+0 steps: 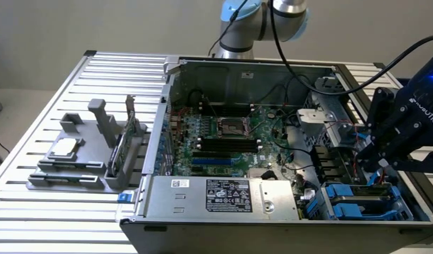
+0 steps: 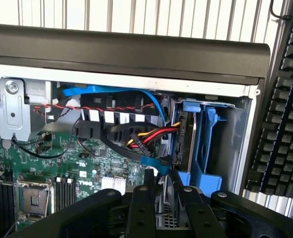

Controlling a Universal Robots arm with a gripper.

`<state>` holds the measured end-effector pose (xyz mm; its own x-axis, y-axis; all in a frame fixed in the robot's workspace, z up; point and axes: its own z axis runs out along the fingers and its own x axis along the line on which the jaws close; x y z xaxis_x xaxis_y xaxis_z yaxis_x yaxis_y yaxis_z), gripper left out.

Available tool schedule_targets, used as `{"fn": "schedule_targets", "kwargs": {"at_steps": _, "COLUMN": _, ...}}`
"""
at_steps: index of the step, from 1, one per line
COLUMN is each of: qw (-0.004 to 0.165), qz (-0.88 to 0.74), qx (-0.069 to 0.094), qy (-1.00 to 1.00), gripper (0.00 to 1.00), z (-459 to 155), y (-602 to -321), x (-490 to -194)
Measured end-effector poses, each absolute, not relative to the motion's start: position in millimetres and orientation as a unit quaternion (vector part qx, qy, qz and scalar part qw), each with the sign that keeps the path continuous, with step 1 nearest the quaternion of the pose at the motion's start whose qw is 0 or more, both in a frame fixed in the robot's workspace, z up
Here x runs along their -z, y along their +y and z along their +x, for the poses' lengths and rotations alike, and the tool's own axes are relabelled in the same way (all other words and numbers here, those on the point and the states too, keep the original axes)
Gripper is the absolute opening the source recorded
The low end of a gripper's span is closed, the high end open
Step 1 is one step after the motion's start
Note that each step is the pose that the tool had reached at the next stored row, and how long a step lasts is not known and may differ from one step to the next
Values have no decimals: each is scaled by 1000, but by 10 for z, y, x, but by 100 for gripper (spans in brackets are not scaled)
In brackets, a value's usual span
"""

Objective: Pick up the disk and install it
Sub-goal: 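Insert the second disk wire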

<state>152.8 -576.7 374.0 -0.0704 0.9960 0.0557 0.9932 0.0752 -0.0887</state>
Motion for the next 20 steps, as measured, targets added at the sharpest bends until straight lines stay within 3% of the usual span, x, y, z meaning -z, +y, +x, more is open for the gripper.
{"fn": "schedule_targets", "kwargs": {"at_steps": 20, "qw": 46, "qz": -680, "qx": -10, "qy": -732, "gripper": 26, "z": 1539, "y": -5759, "x": -3685}}
